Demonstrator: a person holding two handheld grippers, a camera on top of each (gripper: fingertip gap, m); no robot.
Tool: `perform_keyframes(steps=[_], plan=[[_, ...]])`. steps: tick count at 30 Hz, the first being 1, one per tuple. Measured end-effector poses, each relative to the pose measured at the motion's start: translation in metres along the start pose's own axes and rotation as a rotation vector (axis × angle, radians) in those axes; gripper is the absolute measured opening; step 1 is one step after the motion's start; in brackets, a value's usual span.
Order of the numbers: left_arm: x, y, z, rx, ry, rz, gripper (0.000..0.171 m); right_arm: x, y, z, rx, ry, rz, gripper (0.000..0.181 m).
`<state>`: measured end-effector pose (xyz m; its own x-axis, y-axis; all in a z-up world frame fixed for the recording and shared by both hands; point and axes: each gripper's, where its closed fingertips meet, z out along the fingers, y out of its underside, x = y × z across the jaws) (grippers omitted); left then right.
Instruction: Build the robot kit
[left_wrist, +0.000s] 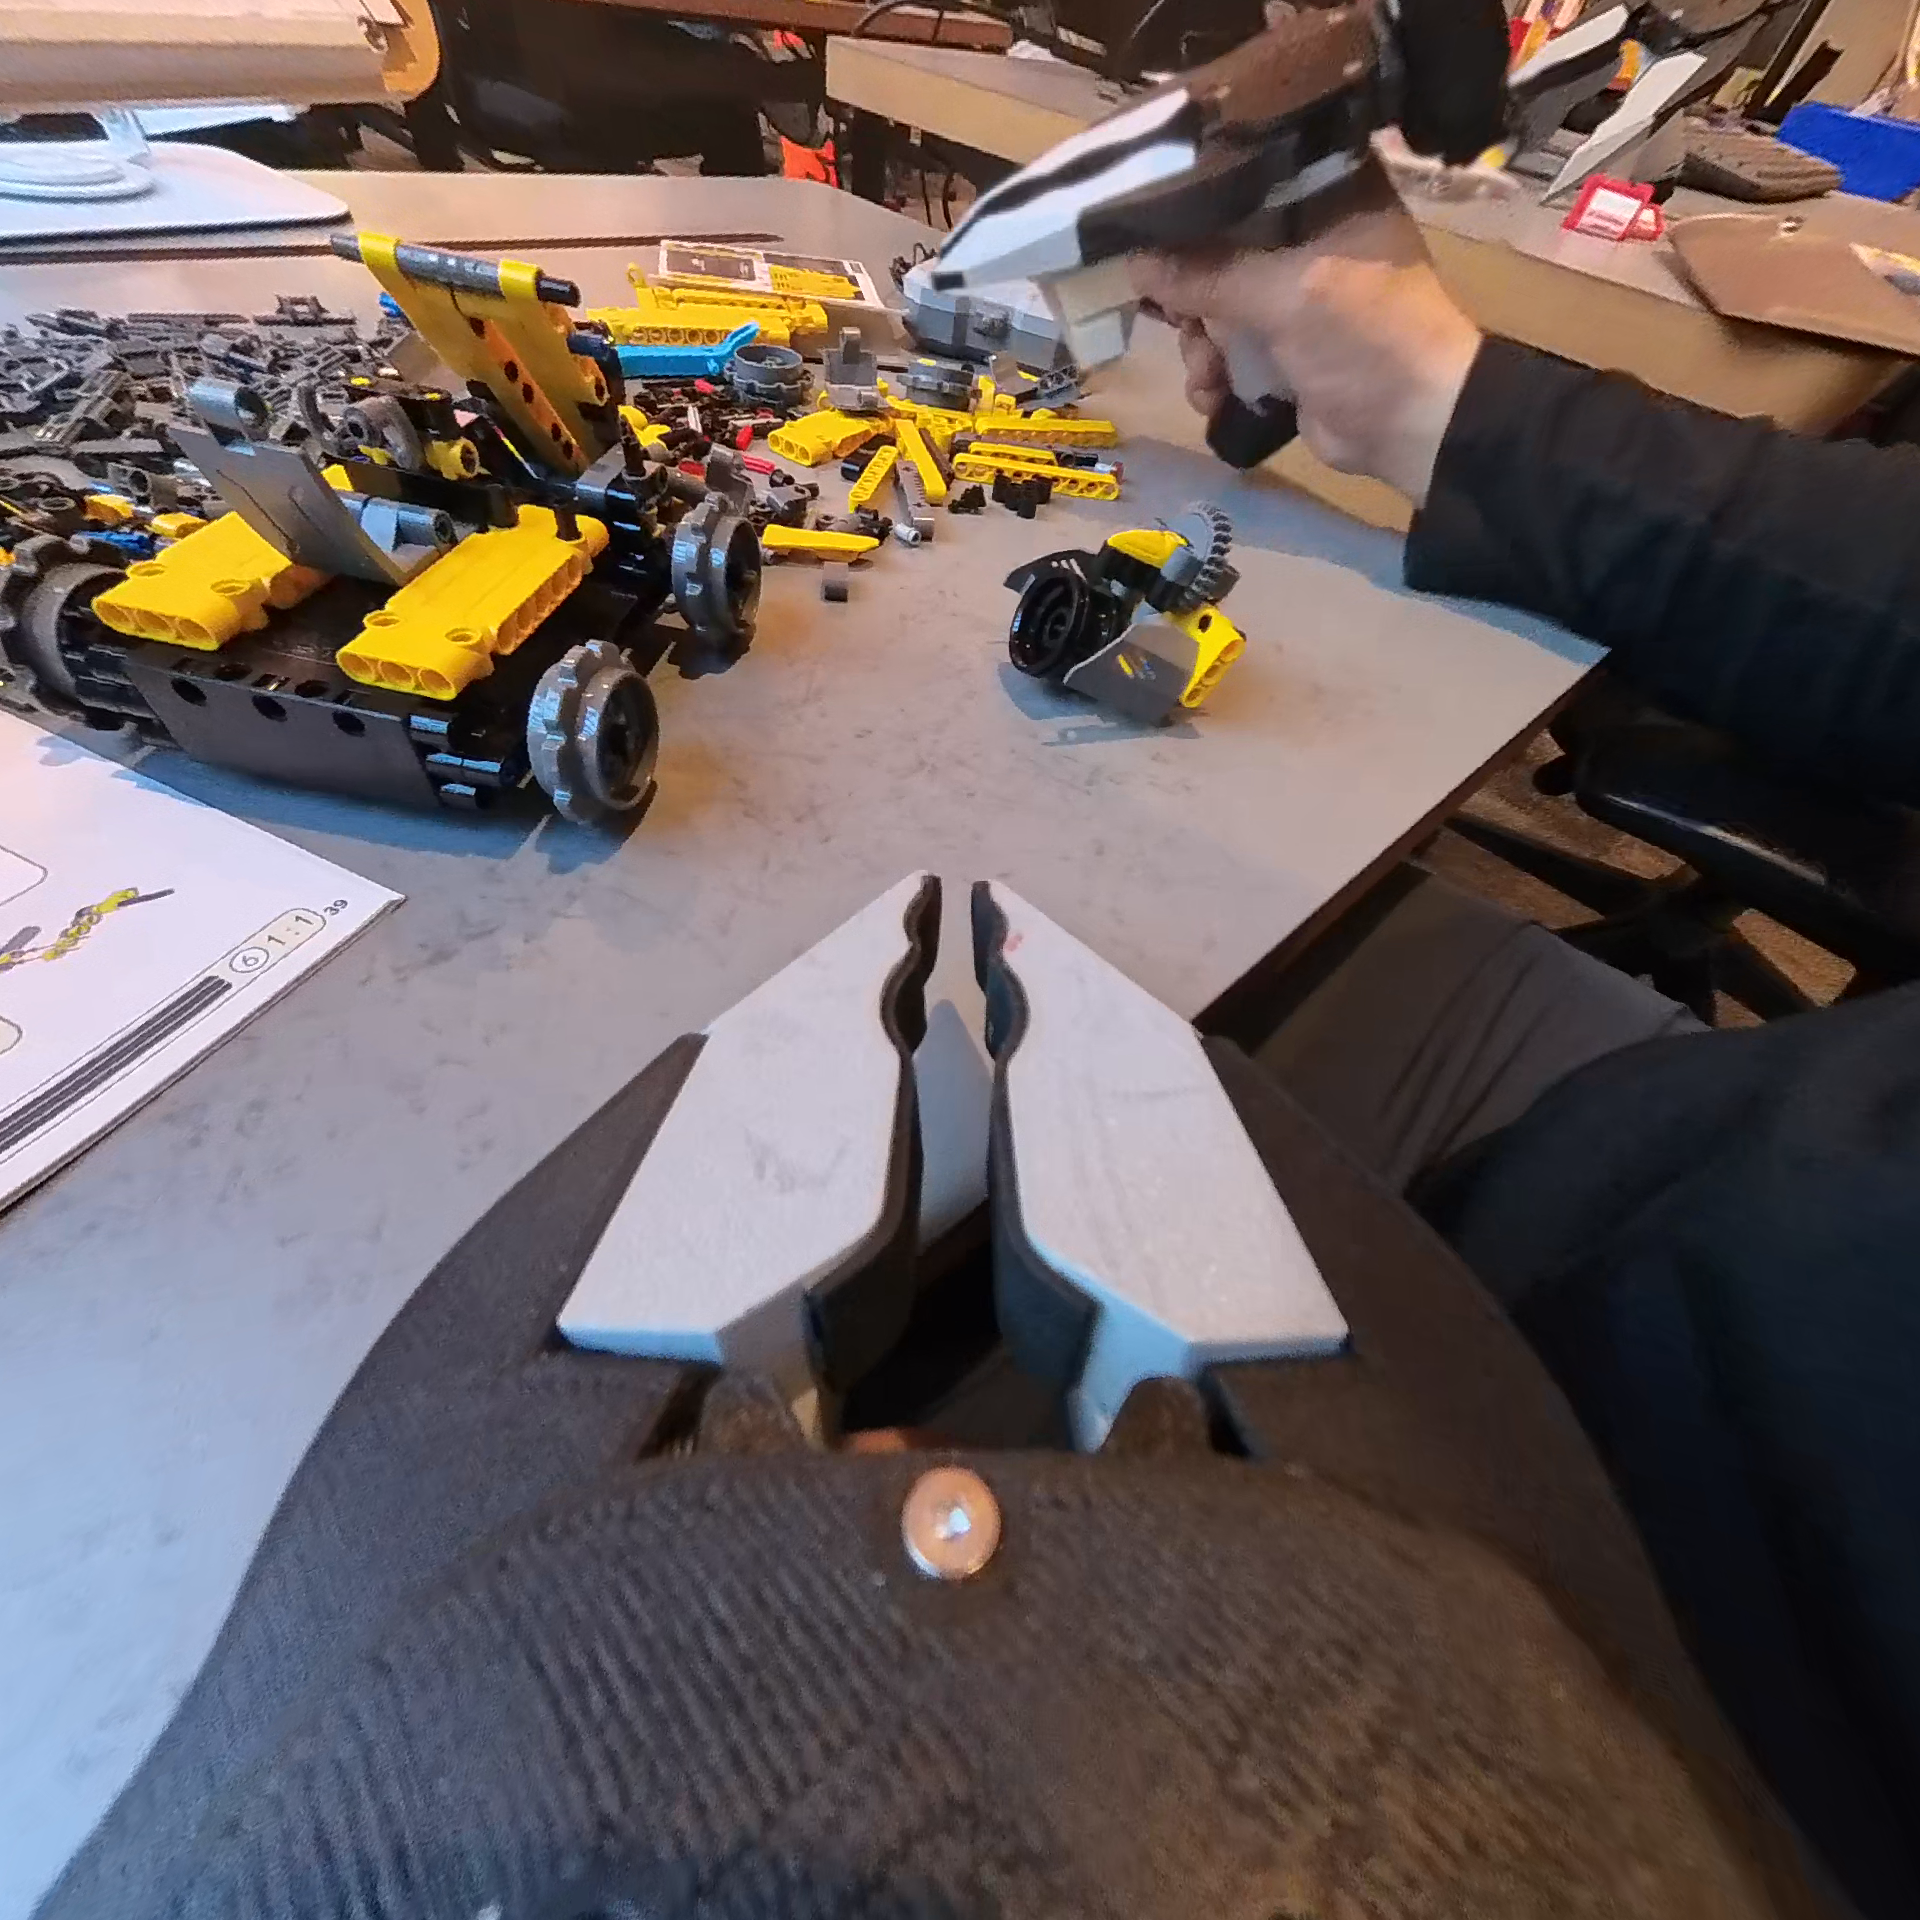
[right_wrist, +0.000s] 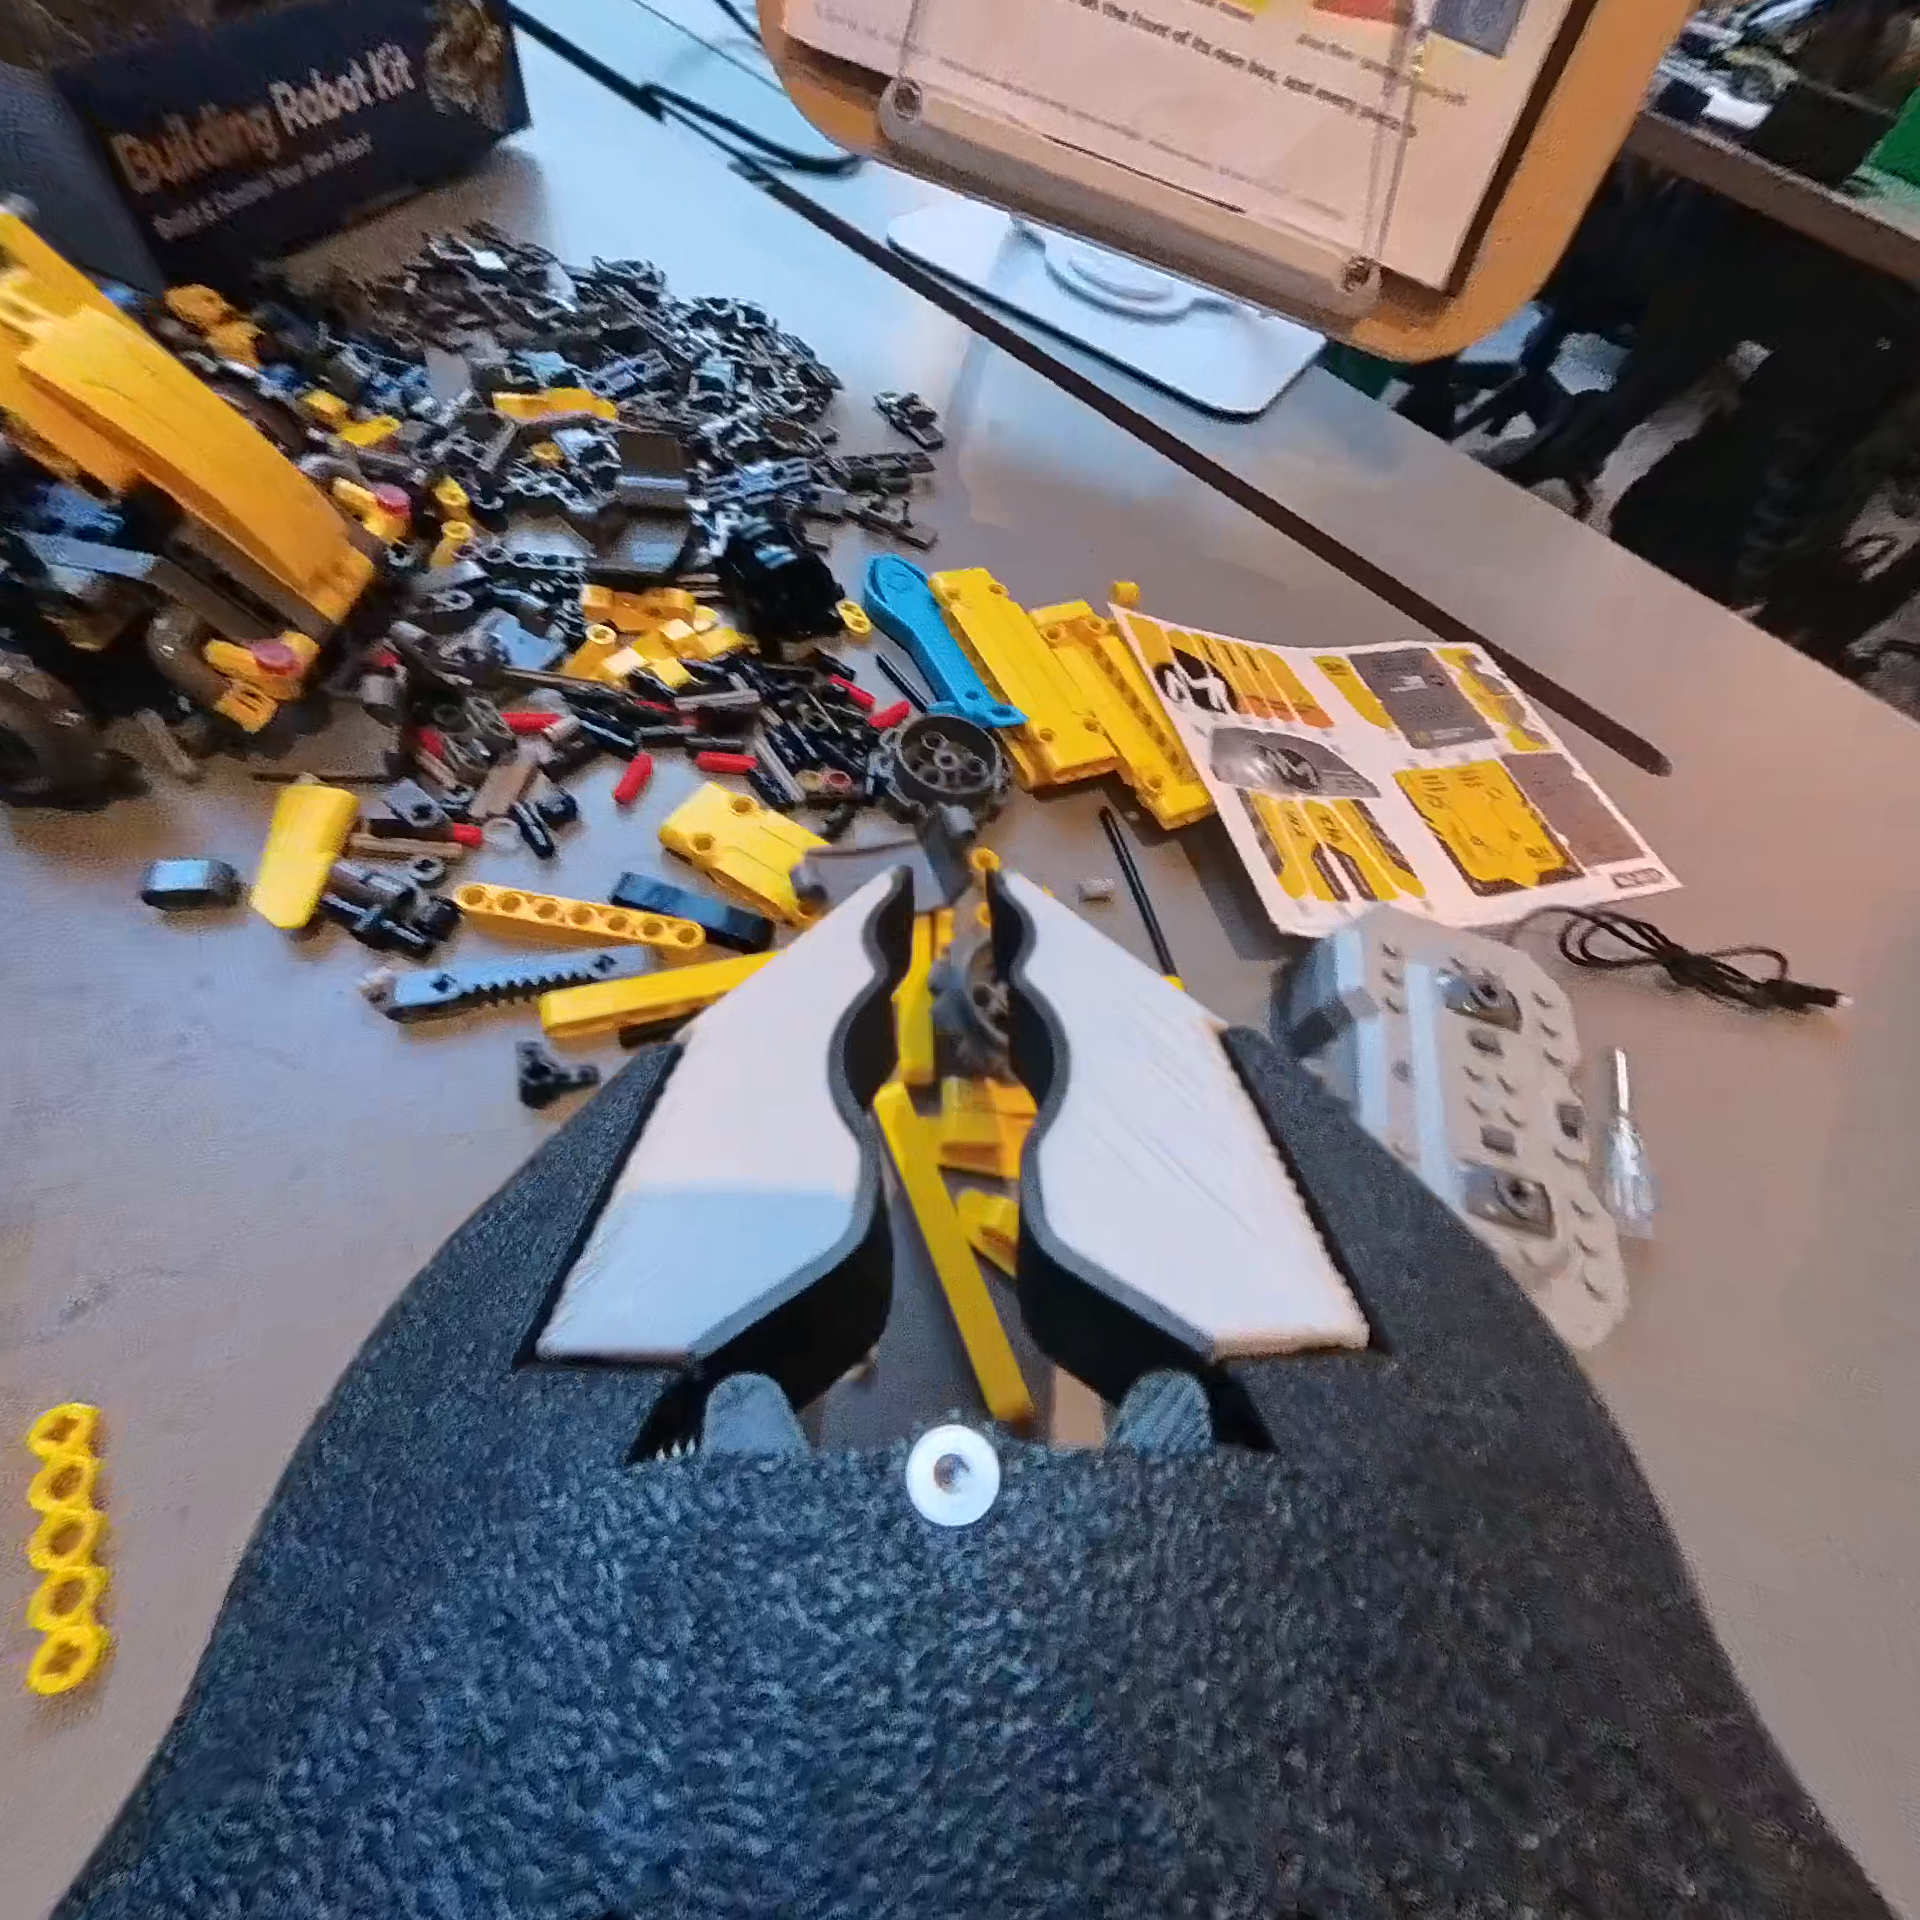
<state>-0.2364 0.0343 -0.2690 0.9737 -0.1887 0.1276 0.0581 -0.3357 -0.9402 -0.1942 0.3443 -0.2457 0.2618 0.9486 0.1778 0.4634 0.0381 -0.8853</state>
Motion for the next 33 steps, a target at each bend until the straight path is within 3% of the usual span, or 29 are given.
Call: perform_keyframes(steps=[5, 12, 17, 20, 24, 33], plan=[[-0.003, 0.0, 0.001, 0.0, -0.006, -0.001, 0.003, -0.037, -0.028, 0.029, -0.021, -0.175, -0.015, 0.019], [-0.011, -0.003, -0.003, 0.017, -0.032, 0.0, 0.003, -0.034, -0.053, 0.065, -0.019, -0.225, 0.049, 0.025], [-0.014, -0.004, -0.004, 0.028, -0.033, -0.014, 0.003, -0.029, -0.033, 0.065, -0.093, -0.163, -0.023, 0.024], [-0.014, -0.001, -0.003, 0.005, -0.018, -0.014, 0.001, -0.019, -0.038, 0.053, -0.081, -0.129, -0.026, 0.02], [-0.021, -0.002, -0.004, 0.022, -0.031, -0.037, 0.0, -0.041, -0.044, 0.045, -0.064, -0.255, -0.001, 0.026], [-0.024, -0.008, -0.006, 0.044, -0.067, 0.019, 0.0, -0.098, 0.003, 0.048, -0.25, -0.451, -0.242, 0.024]])
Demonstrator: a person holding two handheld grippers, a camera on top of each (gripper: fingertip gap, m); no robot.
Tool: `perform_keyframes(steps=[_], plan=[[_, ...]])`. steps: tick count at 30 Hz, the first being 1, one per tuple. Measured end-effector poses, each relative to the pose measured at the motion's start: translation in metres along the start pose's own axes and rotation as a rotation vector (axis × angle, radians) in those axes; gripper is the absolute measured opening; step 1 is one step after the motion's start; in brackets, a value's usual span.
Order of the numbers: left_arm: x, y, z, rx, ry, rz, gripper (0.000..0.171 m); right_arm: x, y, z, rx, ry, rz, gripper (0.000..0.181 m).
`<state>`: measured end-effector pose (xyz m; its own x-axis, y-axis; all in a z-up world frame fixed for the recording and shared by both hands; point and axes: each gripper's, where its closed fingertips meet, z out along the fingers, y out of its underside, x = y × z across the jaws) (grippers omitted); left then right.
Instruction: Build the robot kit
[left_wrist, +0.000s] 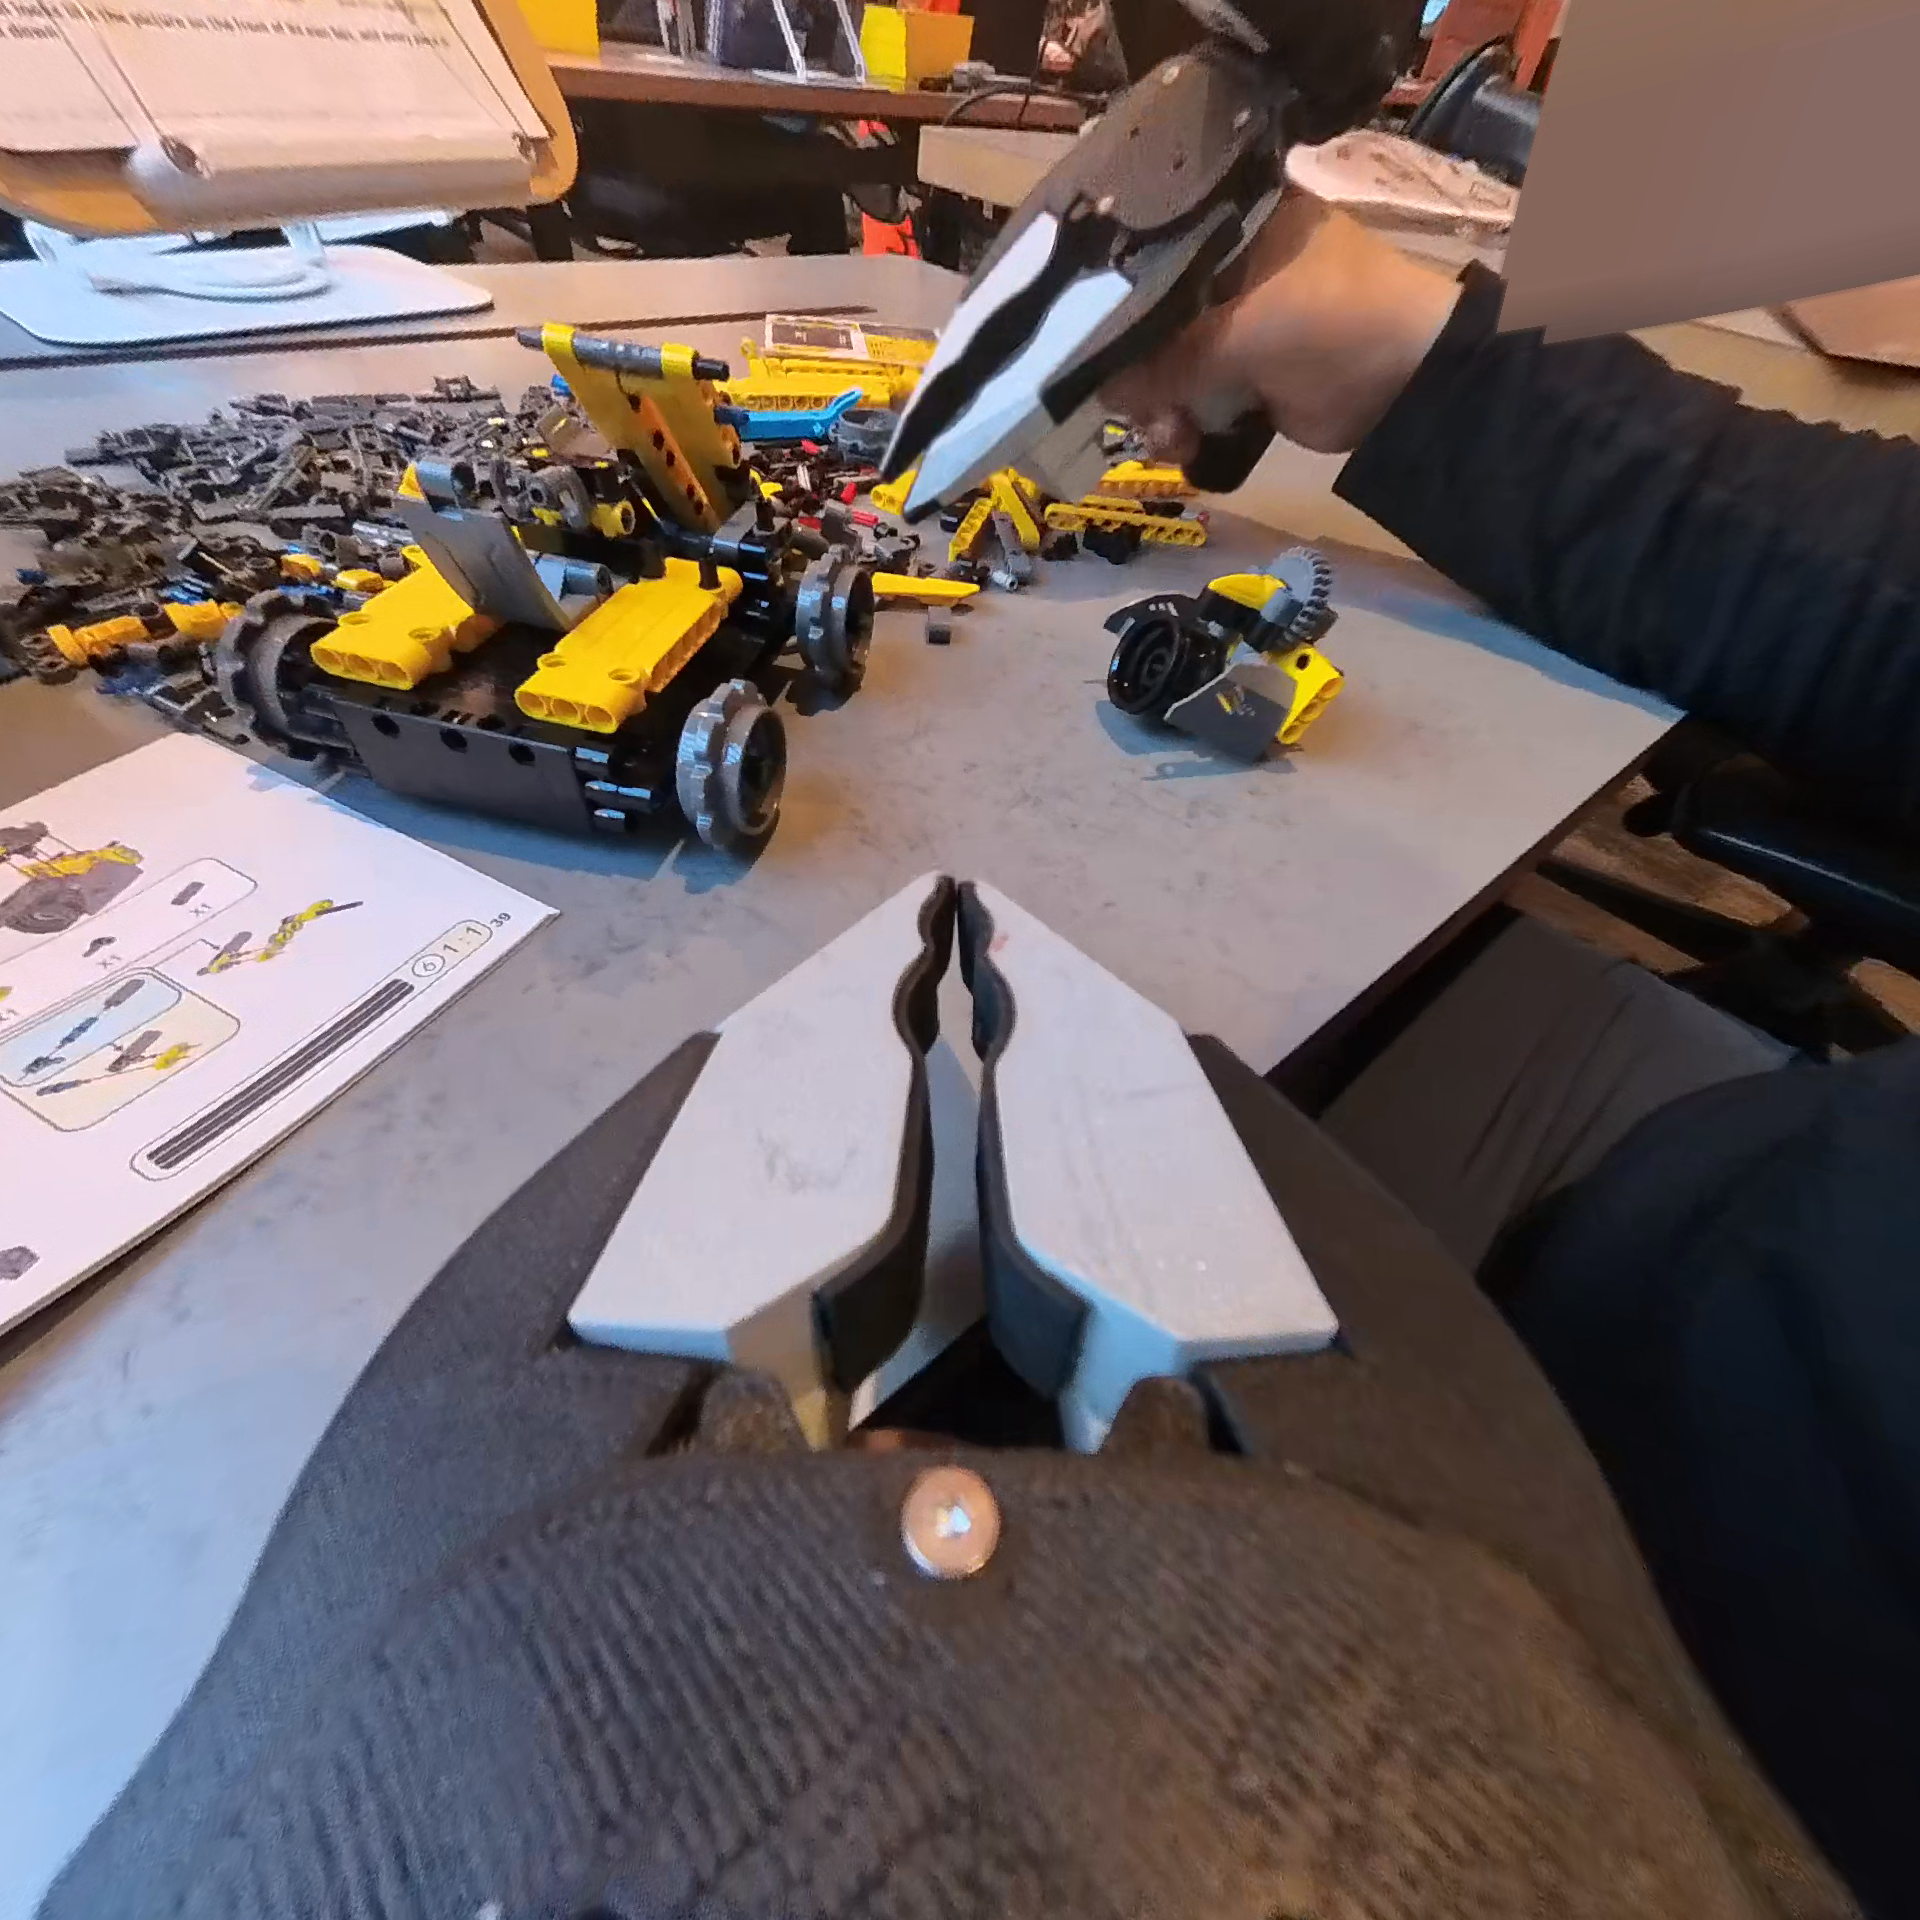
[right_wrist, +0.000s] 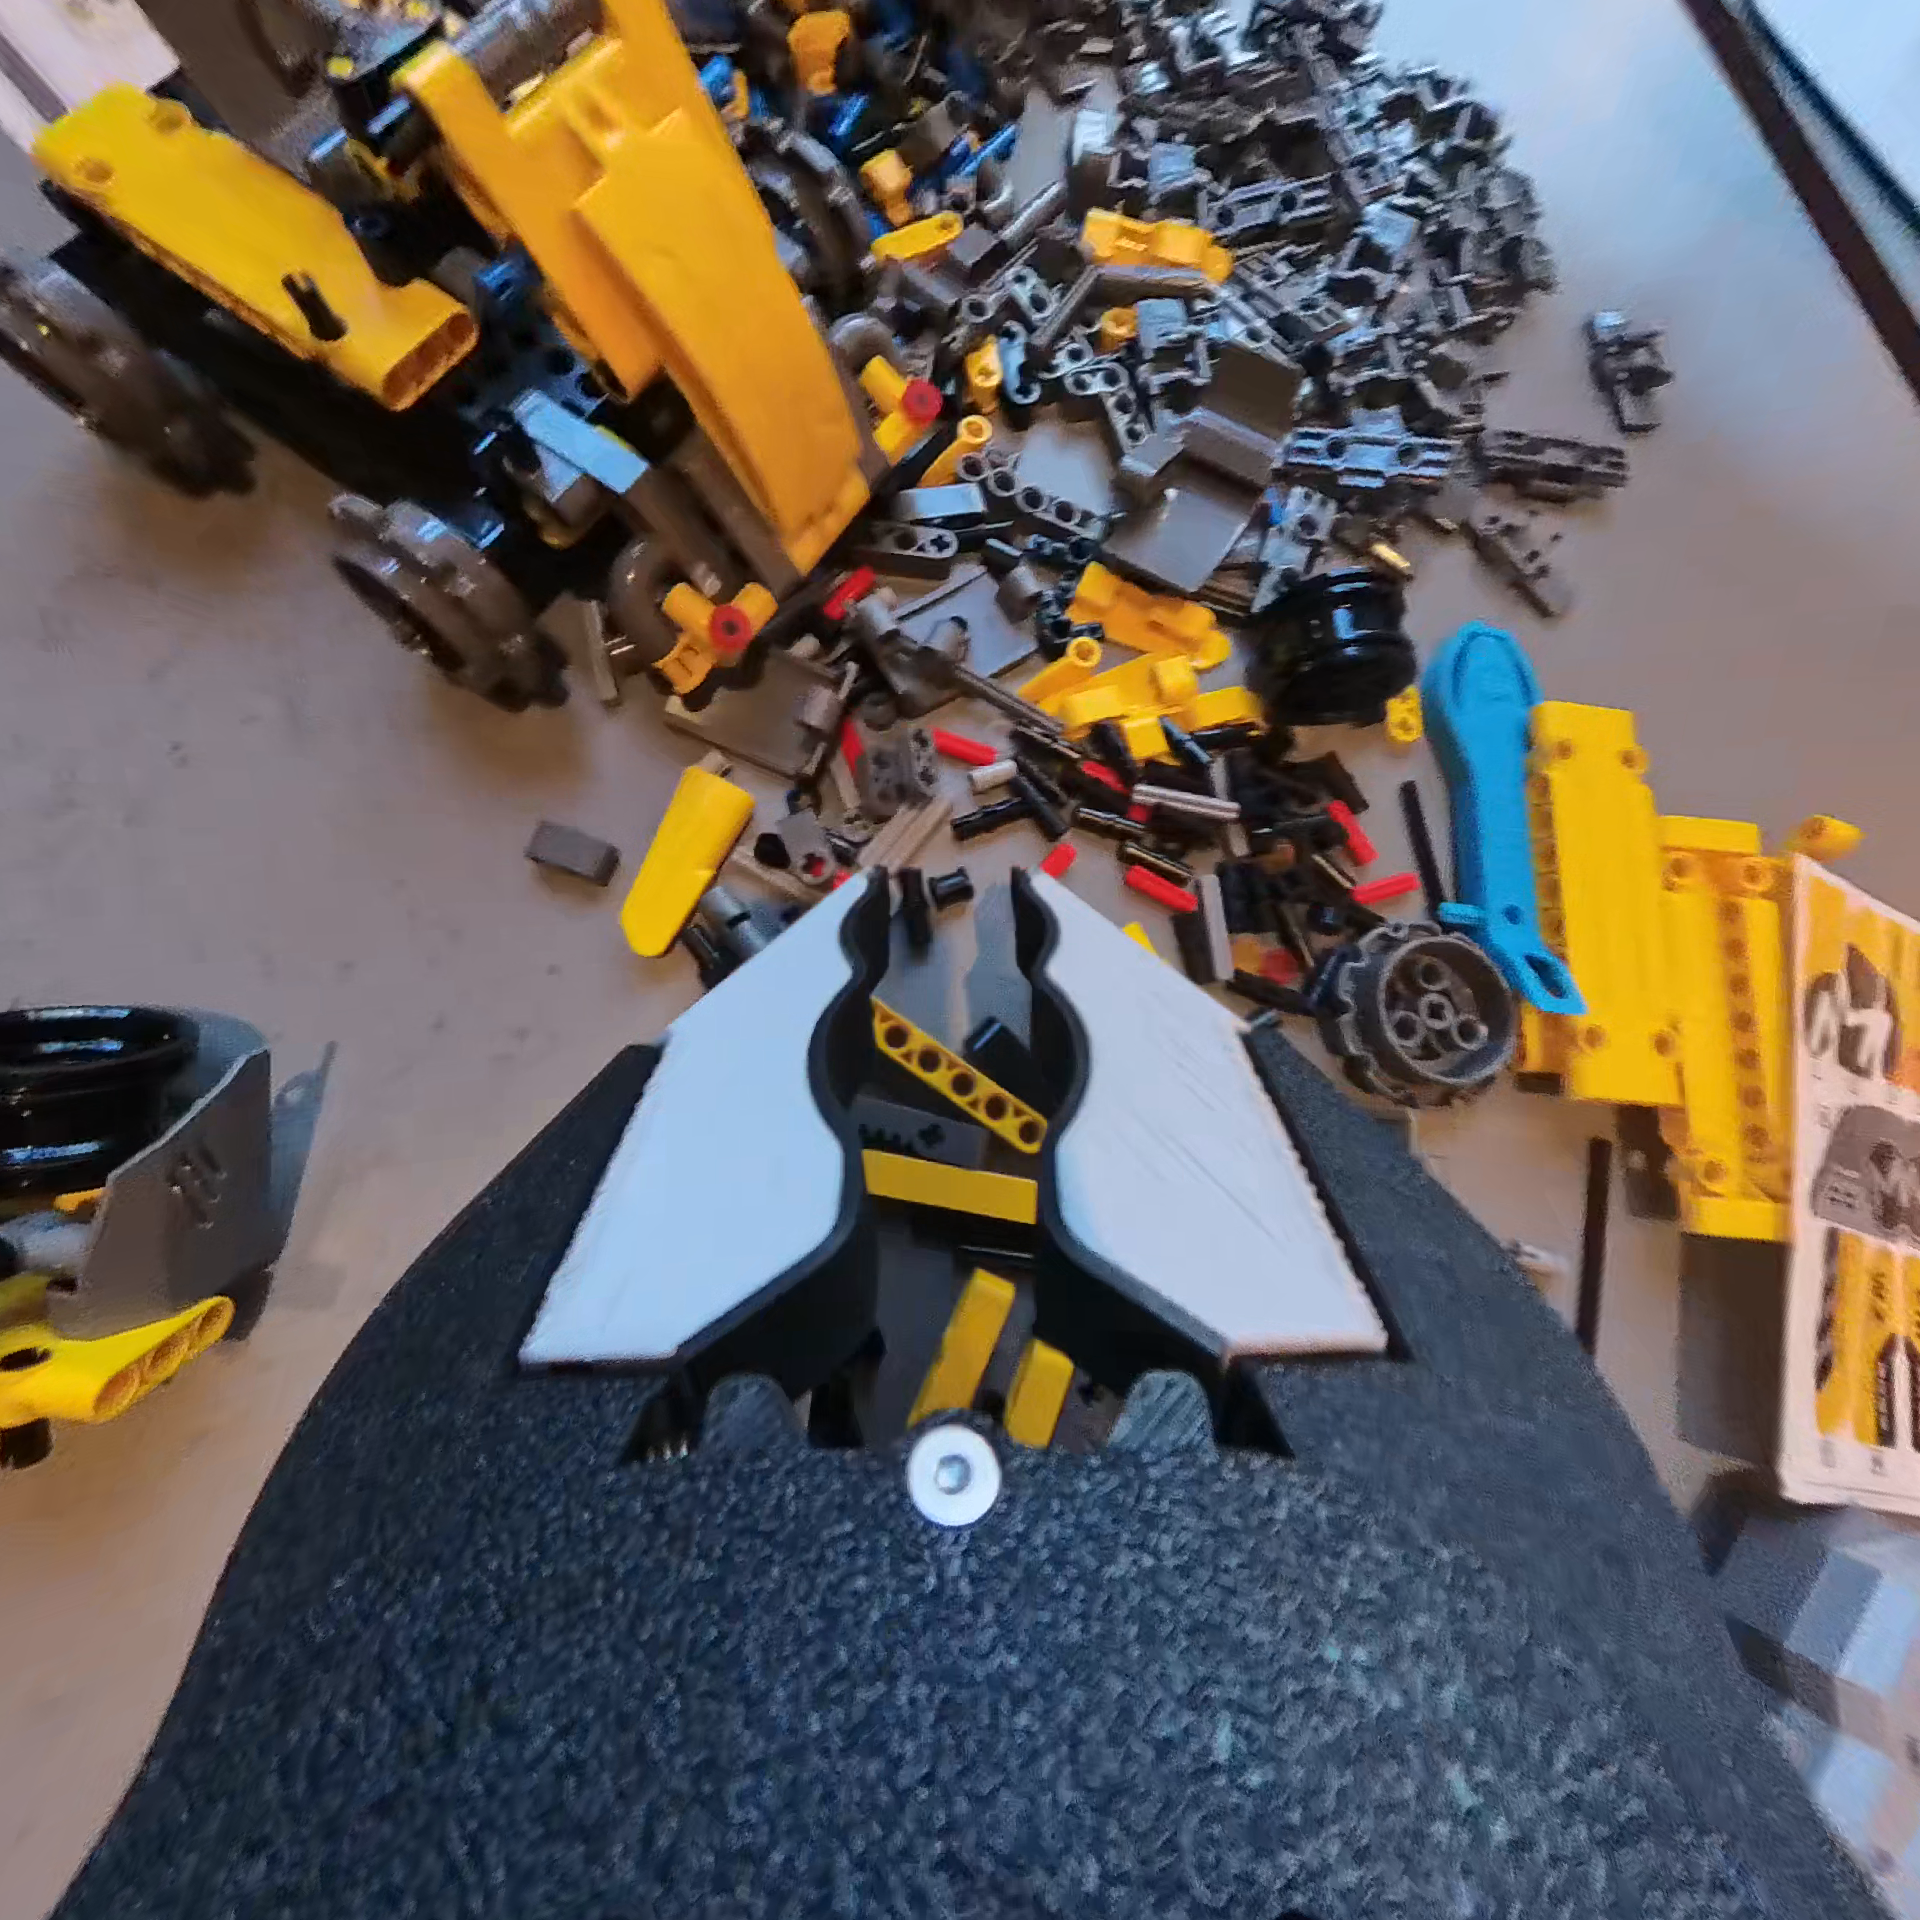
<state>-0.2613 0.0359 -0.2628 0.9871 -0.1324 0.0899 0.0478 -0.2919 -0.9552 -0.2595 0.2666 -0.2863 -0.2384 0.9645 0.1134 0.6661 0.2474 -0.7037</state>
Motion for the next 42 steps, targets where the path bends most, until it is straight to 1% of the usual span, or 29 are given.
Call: perform_keyframes(steps=[2, 4, 5, 7, 10, 12, 16, 18, 19, 20, 23, 26, 28, 30, 32, 34, 35, 37, 38, 40, 42], plan=[[0.0, 0.002, 0.001, -0.009, -0.001, -0.003, 0.0, 0.0, 0.006, 0.004, -0.038, 0.011, -0.01, 0.023], [0.0, 0.003, 0.001, -0.012, -0.001, 0.002, 0.0, 0.007, 0.015, 0.006, -0.084, 0.052, -0.016, 0.016], [0.0, 0.004, 0.001, -0.017, -0.002, 0.007, 0.0, 0.01, 0.015, 0.006, -0.083, 0.062, -0.012, 0.018], [0.001, 0.005, 0.002, -0.021, -0.003, 0.016, 0.0, 0.012, 0.011, 0.003, -0.054, 0.062, 0.014, 0.015], [0.002, 0.005, 0.002, -0.022, 0.003, 0.018, 0.0, -0.005, -0.004, -0.001, 0.033, -0.04, 0.033, 0.018], [0.003, 0.005, 0.002, -0.024, 0.004, 0.018, 0.0, -0.017, -0.009, 0.001, 0.051, -0.091, 0.017, 0.018], [0.004, 0.005, 0.002, -0.024, 0.011, 0.012, 0.0, -0.023, -0.005, 0.012, -0.009, -0.077, -0.017, 0.019], [0.004, 0.006, 0.003, -0.029, 0.012, 0.012, 0.0, -0.014, 0.002, 0.017, -0.062, -0.022, 0.003, 0.009], [0.004, 0.007, 0.003, -0.031, 0.012, 0.012, 0.0, -0.011, 0.002, 0.016, -0.065, -0.011, 0.016, 0.012], [0.004, 0.007, 0.003, -0.032, 0.012, 0.011, 0.0, -0.009, 0.001, 0.014, -0.055, -0.01, 0.029, 0.009], [0.003, 0.007, 0.003, -0.03, 0.014, 0.005, 0.0, -0.005, -0.007, 0.008, 0.005, -0.011, 0.064, 0.013], [0.004, 0.007, 0.004, -0.031, 0.021, -0.003, 0.0, -0.009, -0.019, 0.007, 0.062, -0.041, 0.093, 0.029], [0.005, 0.007, 0.004, -0.031, 0.022, -0.002, 0.0, -0.019, -0.028, 0.011, 0.094, -0.071, 0.089, 0.032], [0.005, 0.007, 0.004, -0.031, 0.023, -0.001, 0.0, -0.023, -0.029, 0.02, 0.061, -0.063, 0.086, 0.032], [0.006, 0.007, 0.005, -0.032, 0.022, 0.0, 0.0, -0.021, -0.023, 0.029, -0.001, -0.025, 0.074, 0.03], [0.006, 0.007, 0.005, -0.032, 0.021, 0.003, 0.0, -0.023, -0.02, 0.031, -0.023, -0.026, 0.054, 0.011], [0.006, 0.007, 0.005, -0.033, 0.021, 0.005, 0.0, -0.018, -0.018, 0.029, -0.033, 0.002, 0.052, 0.01], [0.006, 0.007, 0.004, -0.032, 0.02, 0.006, 0.0, -0.004, -0.013, 0.022, -0.043, 0.073, 0.056, 0.009], [0.005, 0.007, 0.005, -0.031, 0.02, 0.005, 0.0, 0.001, -0.014, 0.019, -0.029, 0.084, 0.066, 0.009], [0.006, 0.007, 0.005, -0.03, 0.021, 0.003, 0.0, 0.002, -0.018, 0.014, 0.016, 0.067, 0.105, 0.014], [0.006, 0.007, 0.005, -0.029, 0.023, 0.003, 0.0, -0.006, -0.025, 0.012, 0.067, 0.0, 0.138, 0.022]])
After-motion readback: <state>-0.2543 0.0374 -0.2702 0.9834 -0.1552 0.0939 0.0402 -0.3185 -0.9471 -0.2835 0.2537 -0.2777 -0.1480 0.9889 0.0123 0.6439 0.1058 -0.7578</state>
